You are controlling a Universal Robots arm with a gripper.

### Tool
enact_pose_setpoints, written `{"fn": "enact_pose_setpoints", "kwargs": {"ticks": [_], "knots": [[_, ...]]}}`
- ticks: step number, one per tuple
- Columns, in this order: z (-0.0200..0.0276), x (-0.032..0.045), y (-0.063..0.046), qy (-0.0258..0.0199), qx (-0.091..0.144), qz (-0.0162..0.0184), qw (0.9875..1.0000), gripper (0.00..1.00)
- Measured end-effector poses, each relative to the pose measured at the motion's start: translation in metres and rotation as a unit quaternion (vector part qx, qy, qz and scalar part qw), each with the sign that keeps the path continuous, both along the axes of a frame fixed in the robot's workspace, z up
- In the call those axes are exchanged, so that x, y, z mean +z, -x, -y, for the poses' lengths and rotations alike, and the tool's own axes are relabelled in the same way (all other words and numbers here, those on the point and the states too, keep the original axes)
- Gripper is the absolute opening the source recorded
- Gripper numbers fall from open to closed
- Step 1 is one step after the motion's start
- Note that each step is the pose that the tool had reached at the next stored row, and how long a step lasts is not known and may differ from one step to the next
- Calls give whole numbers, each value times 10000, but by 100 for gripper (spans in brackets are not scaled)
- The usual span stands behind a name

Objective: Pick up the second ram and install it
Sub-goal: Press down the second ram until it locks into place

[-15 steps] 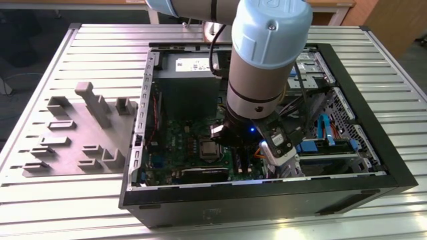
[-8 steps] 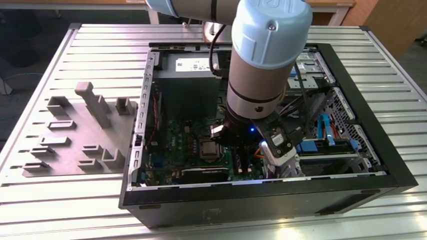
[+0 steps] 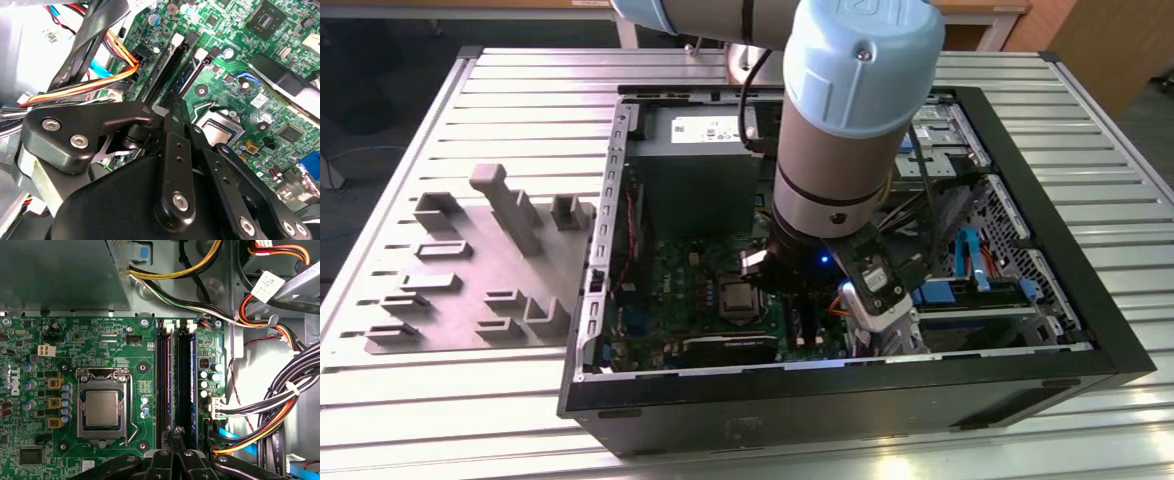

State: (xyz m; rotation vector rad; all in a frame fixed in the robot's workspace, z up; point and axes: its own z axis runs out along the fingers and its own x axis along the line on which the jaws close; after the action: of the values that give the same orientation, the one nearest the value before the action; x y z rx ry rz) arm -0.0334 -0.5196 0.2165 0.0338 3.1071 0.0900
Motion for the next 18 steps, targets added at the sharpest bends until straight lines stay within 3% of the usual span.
{"fn": "enact_pose_setpoints", "kwargs": {"ticks": [3,8,14,18], "knots": [[-3,27,-1,-14,0,4,10000,11],[0,148,0,-1,0,0,10000,11],[0,155,0,1,0,0,10000,11],[-50,155,0,1,0,0,10000,11]]}}
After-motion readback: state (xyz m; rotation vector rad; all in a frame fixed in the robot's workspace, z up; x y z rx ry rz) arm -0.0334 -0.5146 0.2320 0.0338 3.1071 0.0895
